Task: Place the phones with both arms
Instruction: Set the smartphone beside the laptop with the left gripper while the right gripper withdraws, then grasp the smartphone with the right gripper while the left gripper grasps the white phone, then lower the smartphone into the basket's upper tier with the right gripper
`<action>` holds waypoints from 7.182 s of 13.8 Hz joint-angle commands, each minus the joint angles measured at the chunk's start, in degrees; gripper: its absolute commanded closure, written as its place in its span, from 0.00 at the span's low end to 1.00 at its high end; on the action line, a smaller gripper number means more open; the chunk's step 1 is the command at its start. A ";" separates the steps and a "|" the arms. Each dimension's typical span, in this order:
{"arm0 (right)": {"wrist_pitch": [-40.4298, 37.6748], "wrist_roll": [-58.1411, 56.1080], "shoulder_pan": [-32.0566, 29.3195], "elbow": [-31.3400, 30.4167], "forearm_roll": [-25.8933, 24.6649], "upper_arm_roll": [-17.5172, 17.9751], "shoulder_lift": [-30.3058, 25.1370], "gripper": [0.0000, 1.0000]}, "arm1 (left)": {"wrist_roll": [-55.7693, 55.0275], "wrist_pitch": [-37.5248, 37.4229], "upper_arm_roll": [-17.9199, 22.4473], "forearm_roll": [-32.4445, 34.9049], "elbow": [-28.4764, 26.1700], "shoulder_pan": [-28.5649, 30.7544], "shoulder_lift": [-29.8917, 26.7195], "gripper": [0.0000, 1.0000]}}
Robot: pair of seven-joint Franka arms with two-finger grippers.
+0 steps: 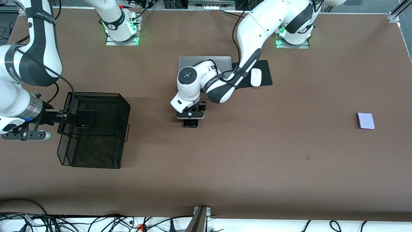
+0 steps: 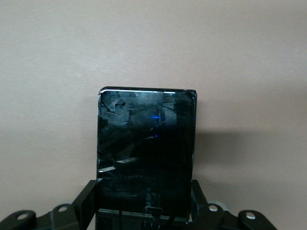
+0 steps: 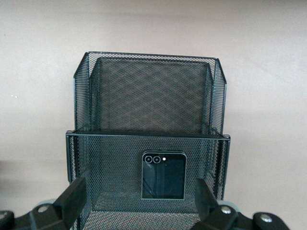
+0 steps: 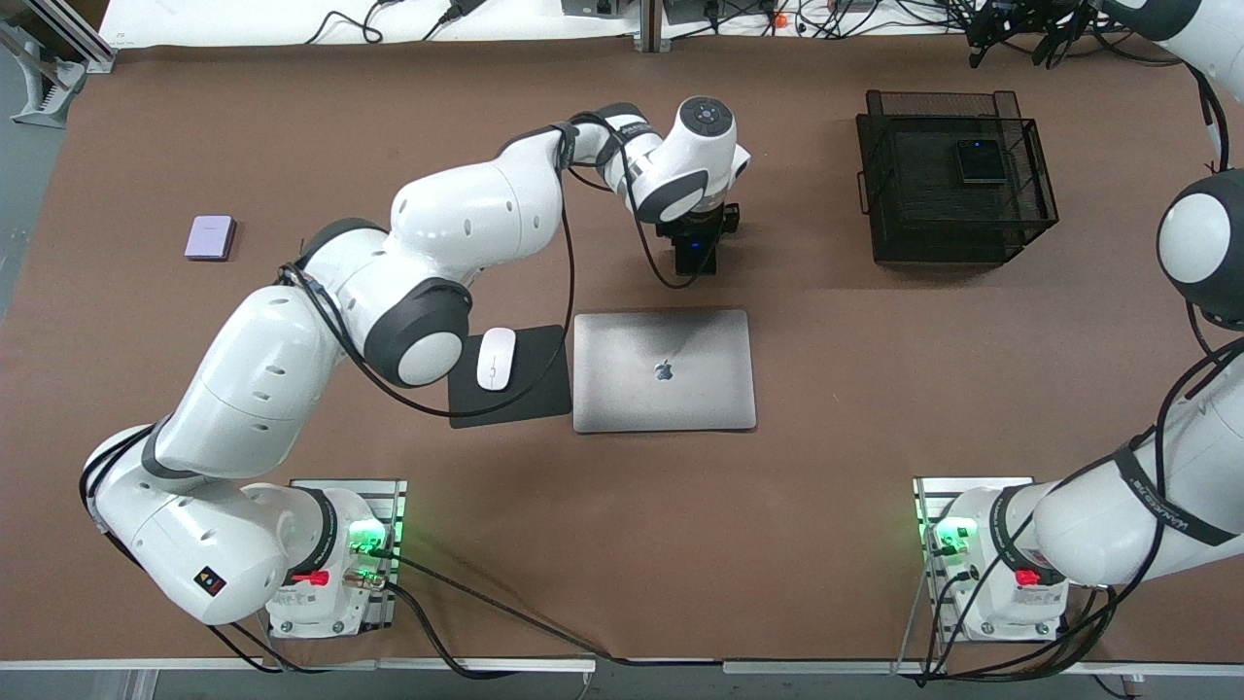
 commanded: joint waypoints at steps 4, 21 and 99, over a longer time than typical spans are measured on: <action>-1.22 0.80 0.62 0.13 0.75 0.14 -0.99 0.00 | -1.22 1.91 3.74 -0.30 3.57 -3.19 3.53 1.00; -4.03 21.67 14.39 2.33 0.75 0.14 -0.38 0.00 | 21.76 -34.28 3.65 -8.56 2.17 21.04 -14.48 0.00; 25.50 -14.59 17.76 -2.42 17.89 -19.81 23.80 0.25 | 76.47 30.74 -4.52 -2.59 -53.38 90.76 -24.95 0.00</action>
